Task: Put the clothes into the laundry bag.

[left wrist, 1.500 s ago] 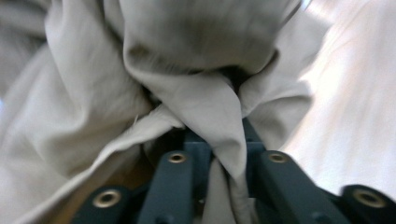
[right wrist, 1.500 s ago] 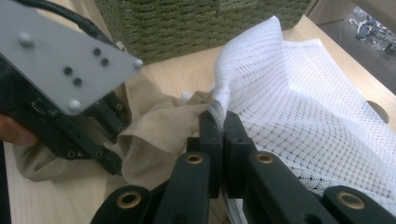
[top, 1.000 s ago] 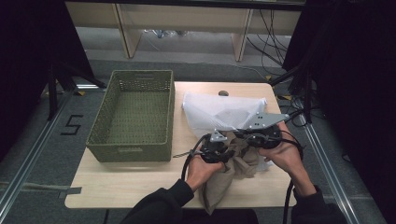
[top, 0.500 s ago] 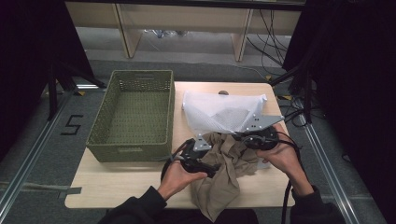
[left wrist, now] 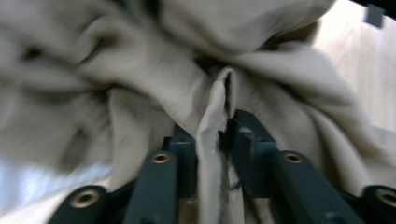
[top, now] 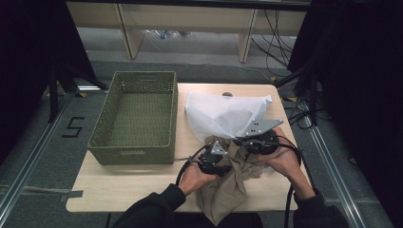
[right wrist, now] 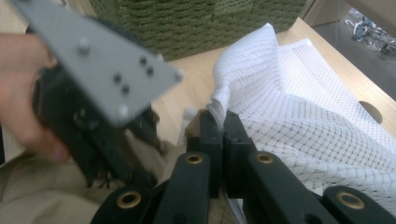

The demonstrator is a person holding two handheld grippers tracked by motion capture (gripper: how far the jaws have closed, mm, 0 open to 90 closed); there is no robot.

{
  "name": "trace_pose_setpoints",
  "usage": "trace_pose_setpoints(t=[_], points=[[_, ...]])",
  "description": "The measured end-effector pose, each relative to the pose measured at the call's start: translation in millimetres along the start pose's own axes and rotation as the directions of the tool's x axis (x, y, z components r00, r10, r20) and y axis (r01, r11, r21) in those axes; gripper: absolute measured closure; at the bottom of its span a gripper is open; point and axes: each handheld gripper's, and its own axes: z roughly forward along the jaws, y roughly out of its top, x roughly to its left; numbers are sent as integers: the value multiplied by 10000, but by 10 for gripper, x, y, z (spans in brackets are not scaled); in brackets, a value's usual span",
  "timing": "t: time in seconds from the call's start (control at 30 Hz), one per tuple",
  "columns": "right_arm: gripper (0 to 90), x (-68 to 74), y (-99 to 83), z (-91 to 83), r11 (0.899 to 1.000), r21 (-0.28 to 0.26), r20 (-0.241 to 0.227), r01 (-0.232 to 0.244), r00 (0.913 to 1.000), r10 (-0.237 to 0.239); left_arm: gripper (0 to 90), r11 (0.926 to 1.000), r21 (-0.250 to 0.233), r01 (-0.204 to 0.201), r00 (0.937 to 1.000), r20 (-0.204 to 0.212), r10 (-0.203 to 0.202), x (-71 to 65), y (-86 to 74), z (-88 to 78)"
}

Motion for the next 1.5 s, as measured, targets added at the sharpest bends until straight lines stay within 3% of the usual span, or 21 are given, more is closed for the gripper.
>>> trace_pose_setpoints(t=[0.03, 0.07, 0.13, 0.2, 0.27, 0.33, 0.5, 0.57, 0.63, 0.73, 0.8, 0.87, 0.93, 1.0, 1.03, 1.07, 1.1, 1.17, 1.23, 1.37, 1.5], points=[[897, -4, -12, 8, 10000, 19, -30, 83, 10000, -83, 707, 10000, 23, -16, 10000, 27, 16, 9, -2, -20], [897, -10, -28, 13, 10000, 12, -25, 85, 10000, -85, 672, 9991, -208, 367, 9992, 161, -364, 9, -13, -42], [897, -17, -73, 12, 9999, 102, -33, -63, 10000, 63, 525, 9978, -280, 608, 9981, 117, -605, 43, -35, -164], [897, -22, -117, 12, 9998, 112, -64, -151, 9999, 152, 372, 9976, -339, 597, 9979, -245, -606, 82, -57, -345], [897, -38, -147, -2, 9997, 145, -45, -170, 9998, 171, 297, 9981, -470, 388, 9955, -841, -427, 151, -75, -524], [897, -38, -159, -14, 9996, 164, -61, -250, 9997, 251, 244, 9989, -455, 77, 9864, -1639, -150, 236, -75, -621], [896, -25, -149, 3, 9997, 173, -48, -151, 9999, 152, 158, 9985, -95, 530, 9785, -1992, -539, 531, -45, -414], [897, -16, -144, 0, 9995, 196, -64, -255, 9997, 256, 162, 9965, 104, 826, 9788, -1891, -791, 606, -42, -239], [896, -29, -150, 4, 9996, 154, -111, -216, 9997, 218, 165, 9969, 178, 771, 9770, -2007, -720, 662, -47, -93], [896, -43, -168, 18, 9997, 170, -140, -200, 9997, 202, 470, 9999, -75, 113, 9875, -1574, -123, 661, -57, 19], [896, -48, -177, 25, 9996, 177, -145, -207, 9997, 210, 673, 9978, -253, -605, 9884, -1410, 564, 561, -35, 10], [897, -51, -179, 34, 9996, 187, -179, -195, 9996, 198, 773, 9905, -484, -1289, 9861, -1121, 1228, 446, 9, -28], [897, -41, -180, 44, 9991, 274, -152, -316, 9994, 321, 813, 9904, -699, -1194, 9913, -647, 1149, 378, 43, -34], [897, -37, -184, 63, 9991, 341, -183, -252, 9995, 258, 810, 9907, -689, -1172, 9923, -486, 1140, 364, 42, 11], [897, -32, -191, 65, 9987, 413, -173, -296, 9994, 303, 803, 9883, -159, -1515, 9874, -486, 1506, 402, 35, 22], [897, -32, -199, 81, 9991, 366, -224, -202, 9995, 211, 792, 9953, -691, -674, 9964, -566, 636, 384, 3, 96], [897, -22, -211, 87, 9984, 439, -205, -345, 9992, 355, 772, 9967, -563, -579, 9976, -425, 555, 428, -16, 117], [896, -4, -241, 116, 9982, 504, -284, -315, 9991, 329, 709, 9985, -543, 107, 9996, -246, -120, 483, -40, 130], [896, 13, -278, 134, 9971, 666, -320, -372, 9987, 393, 627, 9992, -390, -121, 9992, -387, 106, 486, -32, 38], [897, 17, -329, 132, 9957, 770, -425, -510, 9976, 544, 479, 9988, -497, -12, 9981, -609, -19, 496, -22, -267], [897, -2, -337, 108, 9968, 702, -344, -374, 9986, 399, 498, 9977, -539, 422, 9925, -1127, -481, 568, -49, -499]])
